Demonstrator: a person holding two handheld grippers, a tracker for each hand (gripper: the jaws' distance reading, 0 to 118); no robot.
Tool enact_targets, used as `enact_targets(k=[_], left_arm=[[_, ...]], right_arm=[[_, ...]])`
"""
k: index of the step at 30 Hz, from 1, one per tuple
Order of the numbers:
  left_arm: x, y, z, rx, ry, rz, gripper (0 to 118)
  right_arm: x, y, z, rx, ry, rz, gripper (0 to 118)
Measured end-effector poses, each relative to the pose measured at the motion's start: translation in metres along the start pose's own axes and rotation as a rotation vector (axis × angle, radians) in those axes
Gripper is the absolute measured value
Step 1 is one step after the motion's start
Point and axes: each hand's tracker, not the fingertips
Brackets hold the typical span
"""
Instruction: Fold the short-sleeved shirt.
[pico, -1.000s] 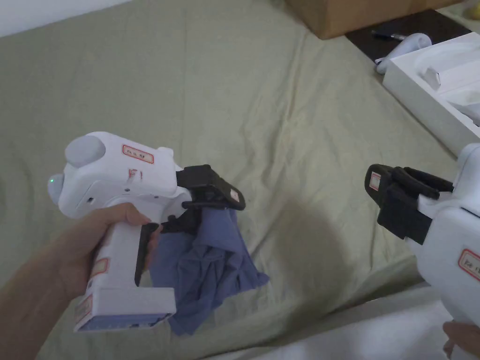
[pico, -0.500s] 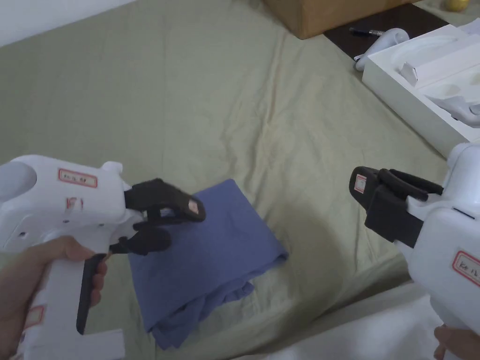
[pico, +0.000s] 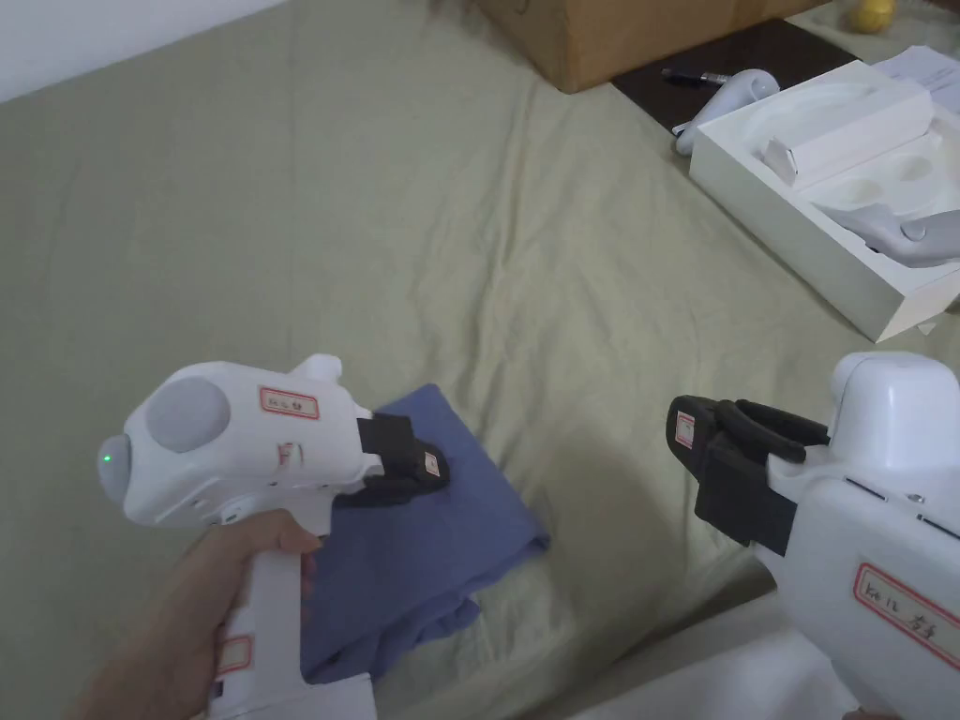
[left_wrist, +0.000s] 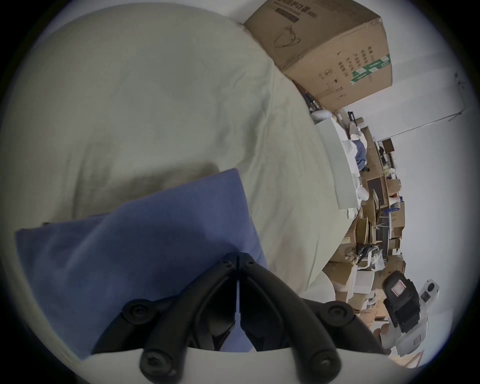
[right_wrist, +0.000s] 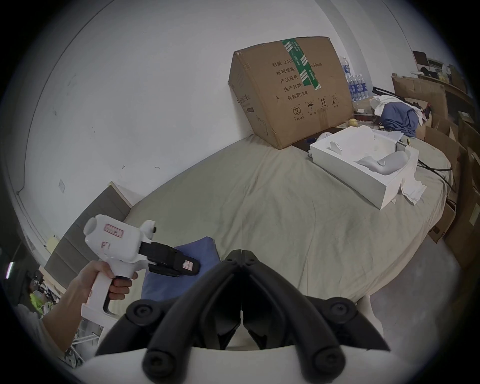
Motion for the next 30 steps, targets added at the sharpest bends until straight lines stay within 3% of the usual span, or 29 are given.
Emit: enact_targets(k=[4, 7, 11, 13, 16, 23, 24, 25, 26, 27, 28, 30], left_arm=[[0.011, -0.004, -0.015, -0.028, -0.021, -0.001, 2], [0.029, -0.007, -0.016, -0.031, -0.056, -0.094, 2], [0.032, -0.015, 0.003, -0.042, -0.216, -0.098, 2], [0.025, -0.022, 0.026, 0.018, -0.205, -0.121, 2], [-0.011, -0.037, 0.071, 0.102, -0.163, -0.095, 2], [-0.124, -0.084, 0.156, 0.191, -0.115, 0.121, 6], [-0.132, -0.090, 0.160, 0.199, -0.140, 0.152, 12], [-0.140, -0.093, 0.162, 0.200, -0.178, 0.165, 29], [-0.149, -0.096, 0.161, 0.202, -0.229, 0.187, 68], [-0.155, -0.096, 0.156, 0.194, -0.263, 0.215, 97], [-0.158, -0.095, 0.152, 0.194, -0.279, 0.248, 115], [-0.165, -0.089, 0.142, 0.206, -0.340, 0.276, 118]], right_arm=[[0.001, 0.002, -0.001, -0.003, -0.006, 0.005, 0], [-0.005, 0.004, -0.006, -0.005, -0.001, 0.021, 0], [-0.020, 0.003, -0.012, -0.015, 0.017, 0.084, 0], [-0.029, 0.001, -0.018, -0.026, 0.043, 0.129, 0], [-0.047, -0.009, -0.038, -0.074, 0.077, 0.190, 0], [-0.112, -0.061, -0.105, -0.124, 0.121, 0.400, 0], [-0.120, -0.066, -0.111, -0.121, 0.130, 0.399, 0], [-0.126, -0.070, -0.116, -0.109, 0.143, 0.404, 0], [-0.132, -0.076, -0.122, -0.089, 0.146, 0.419, 0], [-0.136, -0.081, -0.129, -0.077, 0.127, 0.446, 0], [-0.138, -0.086, -0.135, -0.079, 0.087, 0.491, 0], [-0.131, -0.092, -0.144, -0.084, 0.055, 0.500, 0]])
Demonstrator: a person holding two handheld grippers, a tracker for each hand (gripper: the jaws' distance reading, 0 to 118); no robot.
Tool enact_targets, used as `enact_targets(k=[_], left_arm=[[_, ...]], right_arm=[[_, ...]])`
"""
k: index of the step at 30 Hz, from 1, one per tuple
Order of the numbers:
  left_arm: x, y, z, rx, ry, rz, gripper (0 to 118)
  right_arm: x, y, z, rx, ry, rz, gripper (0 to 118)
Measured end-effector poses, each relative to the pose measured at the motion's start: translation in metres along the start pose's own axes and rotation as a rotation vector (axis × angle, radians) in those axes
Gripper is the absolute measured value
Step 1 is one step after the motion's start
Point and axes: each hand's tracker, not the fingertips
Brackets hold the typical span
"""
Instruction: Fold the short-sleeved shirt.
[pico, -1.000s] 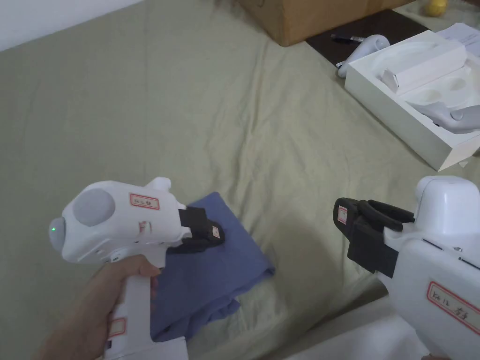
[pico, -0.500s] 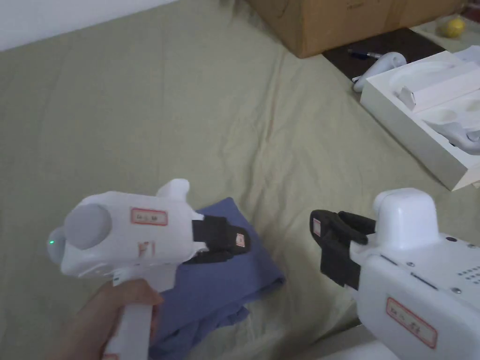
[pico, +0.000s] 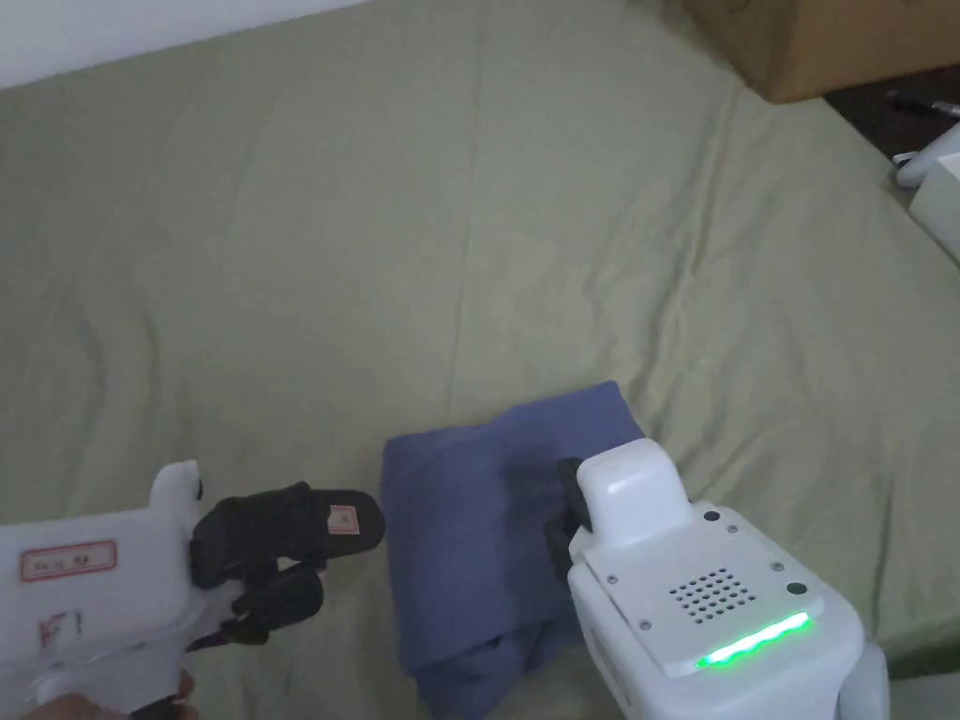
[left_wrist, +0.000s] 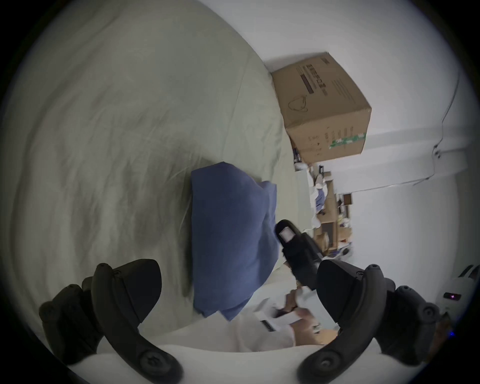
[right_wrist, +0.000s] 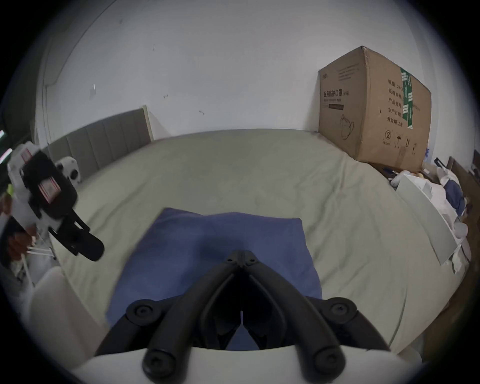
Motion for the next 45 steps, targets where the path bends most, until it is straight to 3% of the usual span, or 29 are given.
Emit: enact_targets(k=[3, 4, 8, 12, 18, 19, 20, 21, 22, 23, 24, 26, 31, 35, 38, 45], left_arm=[[-0.007, 0.010, -0.025, -0.018, -0.021, -0.008, 118], [-0.008, 0.012, -0.034, -0.028, -0.014, -0.012, 118], [-0.009, 0.017, -0.068, -0.114, -0.033, -0.031, 118], [-0.006, 0.020, -0.104, -0.167, -0.068, -0.034, 118], [-0.001, 0.026, -0.108, -0.168, -0.066, -0.022, 116], [0.000, 0.025, -0.106, -0.173, -0.061, -0.045, 110], [0.001, 0.025, -0.103, -0.168, -0.040, -0.050, 86], [0.001, 0.026, -0.098, -0.163, 0.018, -0.071, 48], [0.002, 0.027, -0.092, -0.151, 0.097, -0.081, 48], [-0.001, 0.029, -0.087, -0.132, 0.175, -0.063, 33], [-0.008, 0.030, -0.087, -0.134, 0.112, -0.005, 23], [-0.013, 0.032, -0.084, -0.150, 0.047, 0.038, 23], [0.002, 0.039, -0.073, -0.151, 0.096, -0.035, 23], [0.008, 0.053, -0.038, -0.157, 0.198, -0.156, 23], [-0.004, 0.069, 0.002, -0.135, 0.265, -0.160, 23], [-0.045, 0.116, 0.127, -0.029, 0.494, -0.192, 23]], right_arm=[[0.018, -0.013, -0.009, -0.075, 0.028, -0.133, 0], [0.020, -0.016, -0.011, -0.092, 0.023, -0.143, 0], [0.019, -0.021, -0.008, -0.086, -0.012, -0.081, 0], [0.020, -0.020, -0.010, -0.095, -0.004, -0.099, 0], [0.025, -0.019, -0.011, -0.103, 0.005, -0.120, 0], [0.025, -0.019, -0.011, -0.104, 0.007, -0.130, 0], [0.025, -0.018, -0.010, -0.104, 0.005, -0.139, 0], [0.026, -0.016, -0.007, -0.101, 0.006, -0.148, 0], [0.026, -0.013, -0.004, -0.096, 0.004, -0.156, 0], [0.025, -0.008, 0.001, -0.080, -0.001, -0.160, 0], [0.023, -0.002, 0.008, -0.038, -0.015, -0.163, 0], [0.021, 0.014, 0.023, 0.023, -0.030, -0.163, 0], [0.005, 0.061, 0.075, 0.215, -0.079, -0.172, 0], [-0.019, 0.087, 0.118, 0.376, -0.123, -0.164, 0], [-0.045, 0.097, 0.143, 0.484, -0.182, -0.134, 0], [-0.094, 0.111, 0.152, 0.501, -0.136, -0.126, 0]])
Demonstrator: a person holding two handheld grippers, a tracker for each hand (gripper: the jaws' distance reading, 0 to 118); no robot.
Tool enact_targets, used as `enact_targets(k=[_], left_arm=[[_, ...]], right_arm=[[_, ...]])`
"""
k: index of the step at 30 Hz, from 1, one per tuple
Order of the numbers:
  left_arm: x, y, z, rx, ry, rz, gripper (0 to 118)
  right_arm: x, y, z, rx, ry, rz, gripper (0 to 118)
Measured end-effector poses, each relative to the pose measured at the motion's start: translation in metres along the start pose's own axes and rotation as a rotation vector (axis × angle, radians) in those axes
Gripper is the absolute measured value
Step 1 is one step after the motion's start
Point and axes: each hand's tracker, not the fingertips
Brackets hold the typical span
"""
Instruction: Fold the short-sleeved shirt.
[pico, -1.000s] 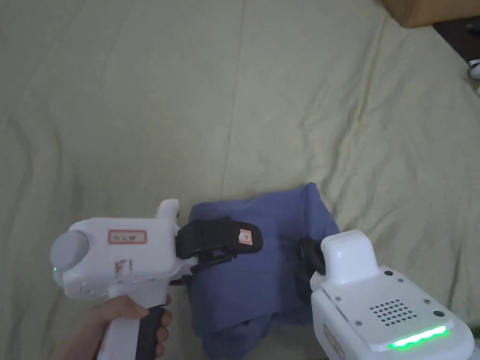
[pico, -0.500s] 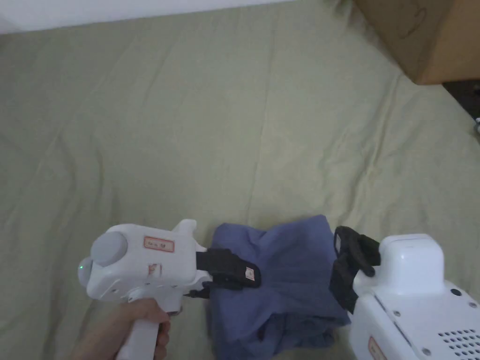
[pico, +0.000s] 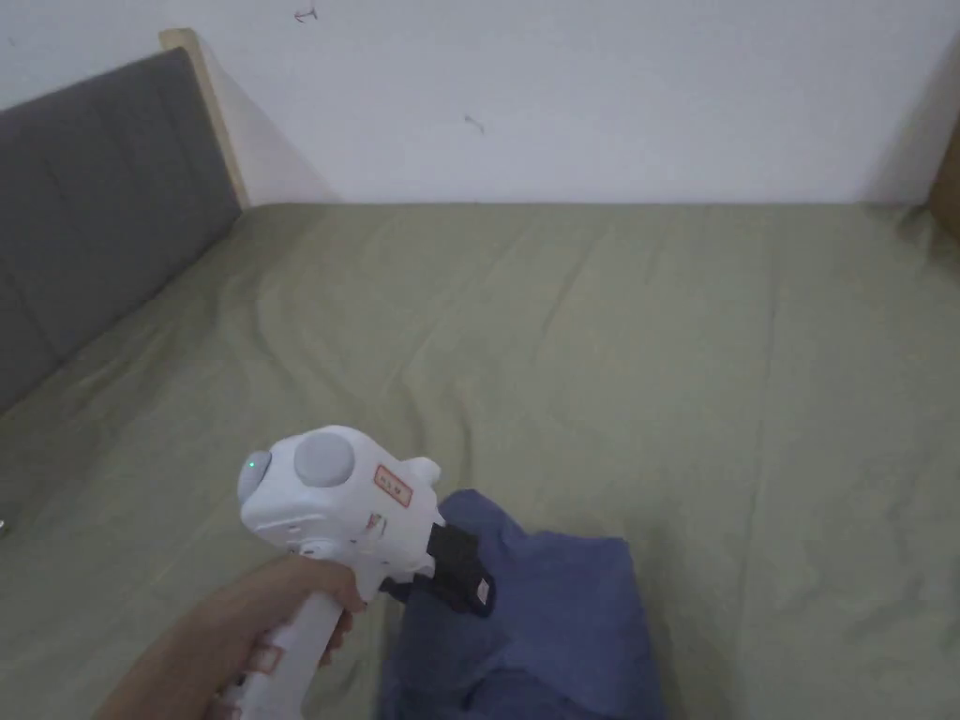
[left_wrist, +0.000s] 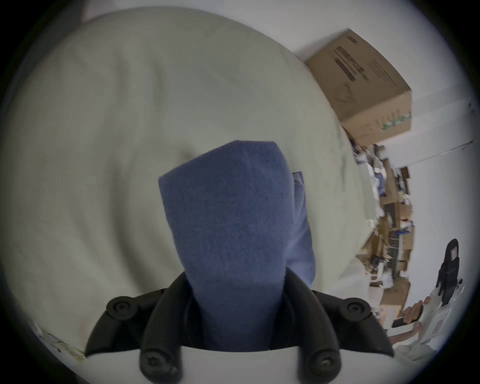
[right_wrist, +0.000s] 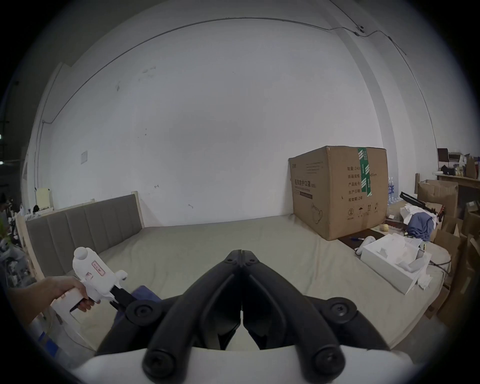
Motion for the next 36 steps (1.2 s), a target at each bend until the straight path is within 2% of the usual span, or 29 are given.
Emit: enact_targets(k=[3, 8, 12, 17, 19, 22, 24, 25, 26, 27, 28, 31, 33, 35, 36], left_arm=[[-0.043, 0.011, 0.030, 0.019, 0.109, -0.005, 23], [-0.115, 0.029, 0.060, 0.009, 0.241, 0.040, 23], [-0.129, 0.023, 0.084, 0.040, 0.444, -0.033, 23], [-0.169, 0.034, 0.106, -0.003, 0.565, -0.040, 23], [-0.182, 0.036, 0.112, -0.010, 0.664, -0.051, 23], [-0.203, 0.043, 0.109, -0.020, 0.932, -0.072, 22], [-0.220, 0.041, 0.109, 0.053, 1.014, -0.084, 35], [-0.231, 0.041, 0.110, 0.070, 1.001, -0.081, 50], [-0.239, 0.038, 0.111, 0.097, 1.004, -0.054, 79], [-0.244, 0.035, 0.113, 0.115, 1.004, -0.038, 100], [-0.247, 0.031, 0.115, 0.139, 1.000, -0.026, 109], [-0.229, 0.015, 0.132, 0.255, 1.026, -0.009, 110], [-0.228, 0.008, 0.139, 0.265, 1.005, -0.002, 110], [-0.222, 0.000, 0.145, 0.262, 0.902, 0.031, 110], [-0.217, -0.006, 0.148, 0.271, 0.851, 0.054, 106]], right_arm=[[-0.022, -0.002, -0.006, -0.002, -0.003, -0.022, 0], [-0.051, -0.008, -0.020, -0.012, 0.004, 0.000, 0], [-0.063, -0.011, -0.033, -0.032, -0.003, 0.035, 0], [-0.076, -0.016, -0.048, -0.091, 0.017, 0.031, 0], [-0.077, -0.021, -0.051, -0.106, 0.026, 0.043, 0], [-0.084, -0.027, -0.059, -0.165, 0.049, 0.092, 0], [-0.088, -0.031, -0.063, -0.185, 0.069, 0.086, 0], [-0.090, -0.032, -0.064, -0.195, 0.071, 0.079, 0], [-0.089, -0.035, -0.065, -0.205, 0.083, 0.074, 0], [-0.090, -0.035, -0.066, -0.212, 0.091, 0.076, 0], [-0.091, -0.035, -0.067, -0.216, 0.093, 0.083, 0], [-0.092, -0.035, -0.066, -0.219, 0.102, 0.090, 0], [-0.092, -0.034, -0.066, -0.225, 0.108, 0.079, 0], [-0.090, -0.032, -0.064, -0.226, 0.111, 0.073, 0], [-0.088, -0.031, -0.062, -0.221, 0.117, 0.070, 0]])
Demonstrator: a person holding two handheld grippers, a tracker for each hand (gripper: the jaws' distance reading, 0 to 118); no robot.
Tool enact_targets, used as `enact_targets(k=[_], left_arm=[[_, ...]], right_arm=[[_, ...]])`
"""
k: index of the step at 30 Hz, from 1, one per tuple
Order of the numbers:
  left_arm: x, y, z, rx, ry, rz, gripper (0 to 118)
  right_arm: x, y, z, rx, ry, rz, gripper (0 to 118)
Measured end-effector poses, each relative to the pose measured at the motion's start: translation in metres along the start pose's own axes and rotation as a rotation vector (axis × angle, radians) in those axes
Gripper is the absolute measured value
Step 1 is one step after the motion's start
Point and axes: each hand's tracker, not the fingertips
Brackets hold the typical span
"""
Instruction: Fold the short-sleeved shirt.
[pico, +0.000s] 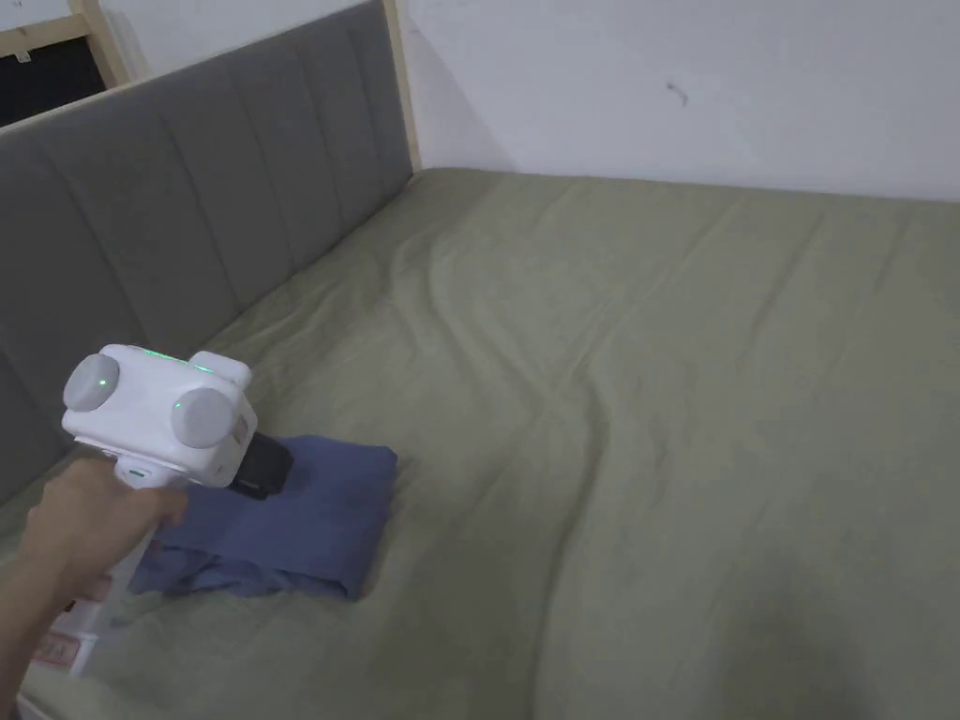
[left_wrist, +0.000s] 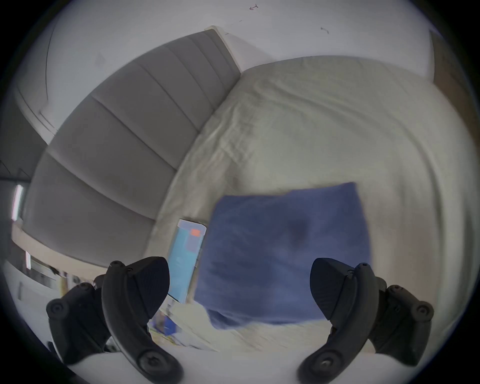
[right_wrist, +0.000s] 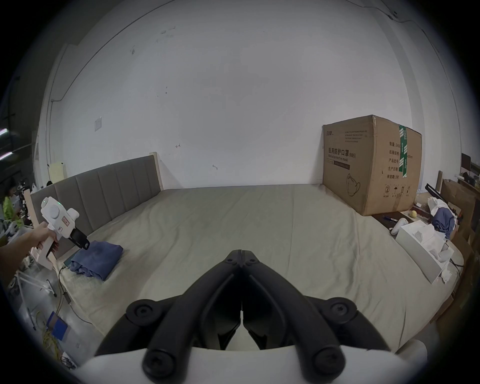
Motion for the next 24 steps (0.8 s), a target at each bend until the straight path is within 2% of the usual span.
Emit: enact_targets(k=[2, 3, 4, 5, 6, 8, 10, 14, 18, 20, 22, 24], left_arm=[[0.000, -0.010, 0.013, 0.054, -0.055, 0.085, 102], [0.003, -0.018, 0.028, 0.116, -0.125, 0.138, 91], [0.005, -0.026, 0.039, 0.150, -0.188, 0.193, 63], [0.008, -0.036, 0.049, 0.194, -0.252, 0.263, 19], [0.014, -0.046, 0.063, 0.237, -0.315, 0.335, 0], [0.032, -0.064, 0.093, 0.292, -0.410, 0.351, 0], [0.063, -0.085, 0.136, 0.364, -0.424, 0.331, 0], [0.108, -0.118, 0.204, 0.555, -0.392, 0.240, 0], [0.158, -0.143, 0.282, 0.744, -0.349, 0.225, 0], [0.180, -0.156, 0.310, 0.857, -0.343, 0.205, 0], [0.202, -0.168, 0.333, 0.940, -0.277, 0.171, 0], [0.227, -0.179, 0.357, 1.005, -0.293, 0.139, 0]], right_arm=[[0.001, 0.003, 0.004, 0.010, 0.000, 0.002, 0], [0.003, 0.005, 0.006, 0.020, 0.005, 0.001, 0], [0.005, 0.007, 0.009, 0.026, 0.007, -0.001, 0], [0.008, 0.009, 0.012, 0.034, 0.007, -0.005, 0], [0.012, 0.010, 0.017, 0.044, 0.010, -0.004, 0], [0.018, 0.014, 0.024, 0.055, 0.009, 0.005, 0], [0.028, 0.017, 0.032, 0.066, 0.003, 0.013, 0], [0.050, 0.023, 0.051, 0.102, 0.002, 0.014, 0], [0.072, 0.031, 0.069, 0.125, -0.010, 0.024, 0], [0.084, 0.035, 0.078, 0.146, -0.018, 0.031, 0], [0.097, 0.039, 0.083, 0.161, -0.028, 0.039, 0], [0.109, 0.045, 0.086, 0.164, -0.038, 0.045, 0]])
